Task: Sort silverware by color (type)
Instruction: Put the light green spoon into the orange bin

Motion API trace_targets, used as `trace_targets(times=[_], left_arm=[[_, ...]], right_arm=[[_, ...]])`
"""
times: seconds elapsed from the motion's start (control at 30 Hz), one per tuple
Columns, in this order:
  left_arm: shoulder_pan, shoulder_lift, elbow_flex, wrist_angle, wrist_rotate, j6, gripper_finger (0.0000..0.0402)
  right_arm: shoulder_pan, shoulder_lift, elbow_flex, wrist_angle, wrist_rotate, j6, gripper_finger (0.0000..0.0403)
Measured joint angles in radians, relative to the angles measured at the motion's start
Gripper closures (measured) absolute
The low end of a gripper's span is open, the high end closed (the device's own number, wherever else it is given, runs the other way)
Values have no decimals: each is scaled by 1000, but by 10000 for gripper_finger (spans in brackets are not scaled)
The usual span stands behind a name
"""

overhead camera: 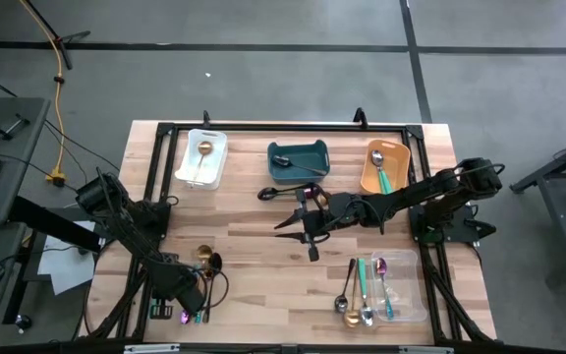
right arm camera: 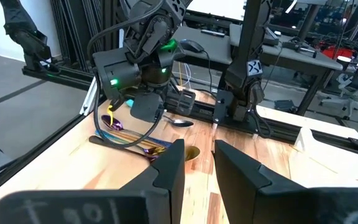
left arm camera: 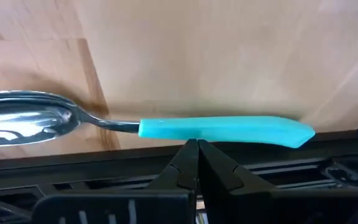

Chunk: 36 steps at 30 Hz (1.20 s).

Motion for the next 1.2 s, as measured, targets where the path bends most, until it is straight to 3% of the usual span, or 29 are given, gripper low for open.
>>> trace_targets(times=[1.2], left_arm=[[0,-2,-43,26,11,39,401]], right_arm=[[0,0,0,-19,0,-2,320]])
